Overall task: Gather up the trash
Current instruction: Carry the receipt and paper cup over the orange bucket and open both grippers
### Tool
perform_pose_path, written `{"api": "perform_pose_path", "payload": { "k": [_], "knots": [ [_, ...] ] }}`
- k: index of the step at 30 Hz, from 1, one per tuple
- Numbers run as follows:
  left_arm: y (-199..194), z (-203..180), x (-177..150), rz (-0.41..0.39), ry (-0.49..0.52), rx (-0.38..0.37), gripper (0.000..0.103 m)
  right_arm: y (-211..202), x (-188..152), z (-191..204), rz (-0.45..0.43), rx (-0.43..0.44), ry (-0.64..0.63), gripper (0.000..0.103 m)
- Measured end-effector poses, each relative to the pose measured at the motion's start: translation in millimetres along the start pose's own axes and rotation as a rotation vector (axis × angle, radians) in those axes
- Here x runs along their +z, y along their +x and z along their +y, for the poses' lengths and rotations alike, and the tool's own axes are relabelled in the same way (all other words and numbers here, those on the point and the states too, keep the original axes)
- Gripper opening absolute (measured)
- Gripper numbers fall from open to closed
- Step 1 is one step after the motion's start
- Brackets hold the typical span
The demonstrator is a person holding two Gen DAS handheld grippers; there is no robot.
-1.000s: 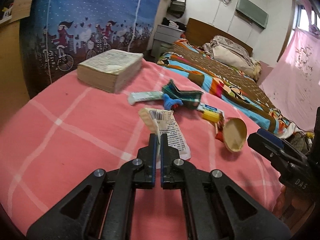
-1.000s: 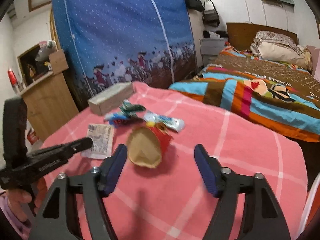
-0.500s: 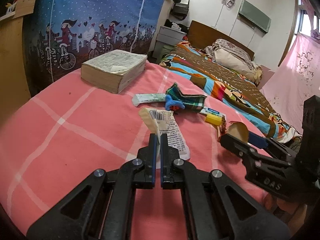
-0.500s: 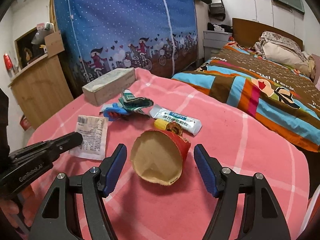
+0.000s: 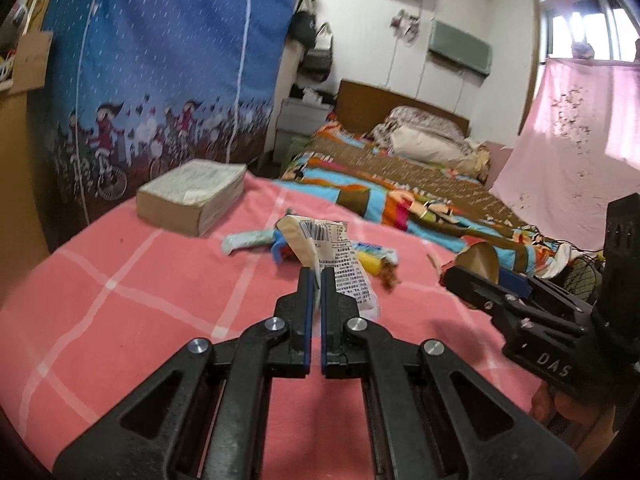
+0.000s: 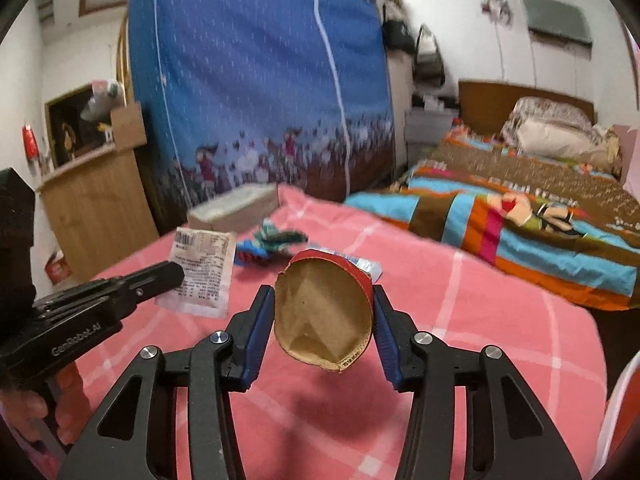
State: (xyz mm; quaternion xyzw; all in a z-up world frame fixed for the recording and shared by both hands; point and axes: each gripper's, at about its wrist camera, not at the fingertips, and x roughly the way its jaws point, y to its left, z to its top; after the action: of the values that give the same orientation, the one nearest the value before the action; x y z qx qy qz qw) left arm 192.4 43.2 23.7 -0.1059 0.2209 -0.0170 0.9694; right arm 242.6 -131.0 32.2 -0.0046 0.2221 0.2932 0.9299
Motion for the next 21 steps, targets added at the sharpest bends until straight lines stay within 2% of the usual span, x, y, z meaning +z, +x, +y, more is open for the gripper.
{"api": "perform_pose_path", "payload": {
  "k": [7,15,21],
  "knots": [
    [-21.4,-16.8,-0.2,-0.126,0.059,-0.035,0.006,-35.5,-0.2,-5.2,-0.169,-0.036,-0.007,0.046],
    [-43.1,-46.8,1.9,-0.258,0.121,-0.084,0.006,-86.0,0.6,-6.9,-0.348,-0.129,-0.079,0.046],
    [-57.8,-75.6,7.4,-0.348,0.179,-0.116,0.006,-119.4,6.2,-17.9,-0.445,-0.188,-0.081,0.046]
  ]
}}
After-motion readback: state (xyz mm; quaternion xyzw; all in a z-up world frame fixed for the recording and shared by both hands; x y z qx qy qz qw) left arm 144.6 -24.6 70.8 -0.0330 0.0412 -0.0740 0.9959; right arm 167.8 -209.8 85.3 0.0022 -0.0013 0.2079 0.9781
